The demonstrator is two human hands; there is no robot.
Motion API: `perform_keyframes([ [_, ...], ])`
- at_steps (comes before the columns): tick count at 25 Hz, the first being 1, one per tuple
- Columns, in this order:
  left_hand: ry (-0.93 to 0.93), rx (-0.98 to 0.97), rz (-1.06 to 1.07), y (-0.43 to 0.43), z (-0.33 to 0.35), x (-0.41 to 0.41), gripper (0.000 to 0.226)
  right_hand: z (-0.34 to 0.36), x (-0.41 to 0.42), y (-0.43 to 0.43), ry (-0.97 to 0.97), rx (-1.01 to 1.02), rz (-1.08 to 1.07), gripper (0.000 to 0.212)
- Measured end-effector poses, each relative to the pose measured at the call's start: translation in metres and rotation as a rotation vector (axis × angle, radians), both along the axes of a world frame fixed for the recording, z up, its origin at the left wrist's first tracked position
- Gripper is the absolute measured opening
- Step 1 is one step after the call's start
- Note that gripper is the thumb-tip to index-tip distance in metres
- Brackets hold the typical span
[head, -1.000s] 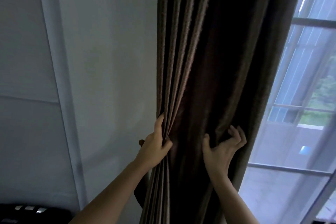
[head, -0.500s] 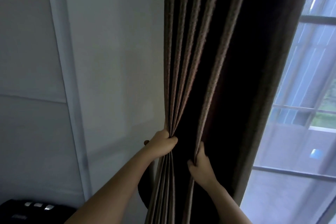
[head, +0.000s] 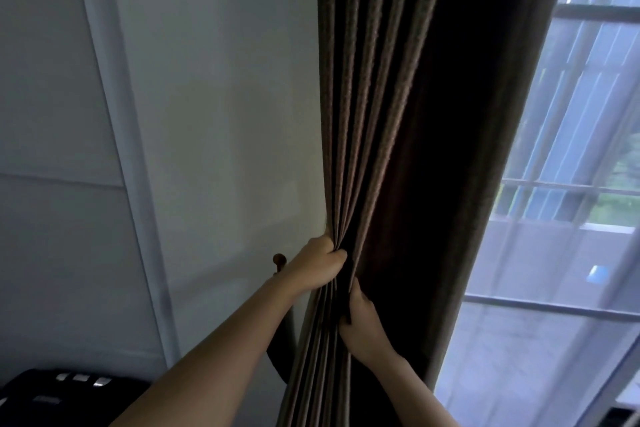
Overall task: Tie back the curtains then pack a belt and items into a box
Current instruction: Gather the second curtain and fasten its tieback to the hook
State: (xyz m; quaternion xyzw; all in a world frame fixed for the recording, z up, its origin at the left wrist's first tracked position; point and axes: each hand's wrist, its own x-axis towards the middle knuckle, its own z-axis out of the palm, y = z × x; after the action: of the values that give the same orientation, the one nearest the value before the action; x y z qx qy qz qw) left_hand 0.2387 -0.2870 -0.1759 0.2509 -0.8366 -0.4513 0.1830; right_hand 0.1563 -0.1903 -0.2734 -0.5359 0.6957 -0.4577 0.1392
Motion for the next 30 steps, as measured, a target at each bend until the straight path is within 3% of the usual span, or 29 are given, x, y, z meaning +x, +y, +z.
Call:
perform_keyframes([
  [6,-0.083,-0.046,0.010,0.008,0.008,0.007,0.025,-0.004,-0.012,-0.002,0.062,0.053,0.043,0.086],
  [11,-0.105,-0.349,0.223,0.016,0.000,-0.002,0.039,0.000,0.001,0.002,0.146,0.089,0.225,0.087],
  [12,-0.107,-0.384,0.250,0.015,-0.001,-0.003,0.034,0.004,0.000,0.006,0.272,0.098,0.157,0.086],
  [14,-0.105,-0.388,0.242,0.012,-0.001,-0.003,0.028,0.015,-0.006,0.016,0.500,-0.044,-0.242,0.086],
  [17,-0.073,-0.322,0.165,0.009,-0.002,0.002,0.031,0.053,-0.030,0.038,0.353,-0.519,-0.845,0.079],
  [19,-0.036,-0.250,0.120,0.008,-0.004,0.006,0.029,0.076,-0.059,0.049,0.206,-0.705,-0.958,0.081],
  [21,-0.006,-0.197,0.083,0.008,-0.004,0.010,0.028,0.090,-0.084,0.053,0.003,-0.732,-0.871,0.088],
  [23,0.018,-0.179,0.056,0.010,-0.001,0.011,0.027,0.094,-0.092,0.050,-0.123,-0.500,-0.721,0.085],
  [25,0.033,-0.164,0.054,0.009,0.004,0.009,0.024,0.081,-0.092,0.040,-0.074,-0.197,-0.567,0.062],
  [27,0.042,-0.157,0.062,0.007,0.002,0.008,0.014,0.058,-0.077,0.027,-0.020,-0.027,-0.418,0.038],
  [30,0.002,-0.151,0.045,0.001,-0.001,0.010,0.014,0.021,-0.037,0.007,0.069,0.000,-0.179,0.046],
])
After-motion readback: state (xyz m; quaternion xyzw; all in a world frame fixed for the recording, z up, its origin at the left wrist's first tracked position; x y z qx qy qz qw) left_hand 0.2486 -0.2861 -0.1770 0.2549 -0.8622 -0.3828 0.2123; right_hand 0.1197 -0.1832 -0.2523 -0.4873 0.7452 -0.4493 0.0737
